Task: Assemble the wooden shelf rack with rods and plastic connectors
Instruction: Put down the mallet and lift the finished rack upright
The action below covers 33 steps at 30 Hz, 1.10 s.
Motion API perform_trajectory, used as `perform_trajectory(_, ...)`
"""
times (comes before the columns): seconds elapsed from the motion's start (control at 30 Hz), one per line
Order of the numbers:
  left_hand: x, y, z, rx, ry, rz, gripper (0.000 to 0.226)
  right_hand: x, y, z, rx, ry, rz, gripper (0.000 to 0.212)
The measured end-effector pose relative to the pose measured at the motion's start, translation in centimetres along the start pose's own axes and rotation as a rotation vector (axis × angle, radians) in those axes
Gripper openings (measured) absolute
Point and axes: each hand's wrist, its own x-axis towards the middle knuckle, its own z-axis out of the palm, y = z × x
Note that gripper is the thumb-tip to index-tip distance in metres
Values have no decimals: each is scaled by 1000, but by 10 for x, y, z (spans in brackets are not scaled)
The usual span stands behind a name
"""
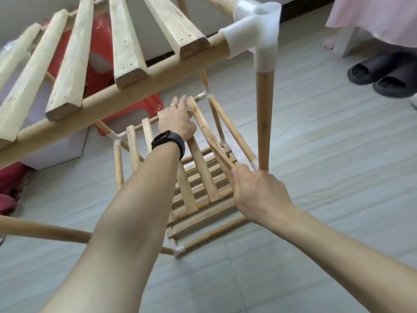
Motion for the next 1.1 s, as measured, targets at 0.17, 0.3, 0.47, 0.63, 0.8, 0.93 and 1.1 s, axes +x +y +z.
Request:
perform_trajectory(0.17, -1, 4, 12, 102, 235, 54, 22, 0, -1, -3, 24, 3, -9, 25)
perform_trajectory(0.3, -8, -7, 3, 82, 289, 119, 23, -1, -1, -8, 48, -108, 24, 29)
perform_trajectory(0.47, -60, -7, -26, -774, 335, -223, 28, -26, 8, -30, 213, -131, -14, 28)
perform_trajectory(0.63, -152, 2, -53, -1553, 82, -494, 31, -90, 30, -62, 468, 91, 11, 16)
perform_trajectory(0.8, -228, 24, -73, -1765, -352, -359, 25, -146, 37, -99, 499, 171, 47, 22)
perform_trajectory(0.93, -270, 50, -87, -1800, -551, -273, 30, -175, 32, -126, 434, 173, 52, 23)
perform_trajectory(1.1, -301, 69, -100, -1839, -580, -210, 29, -204, 33, -150, 350, 168, 26, 24)
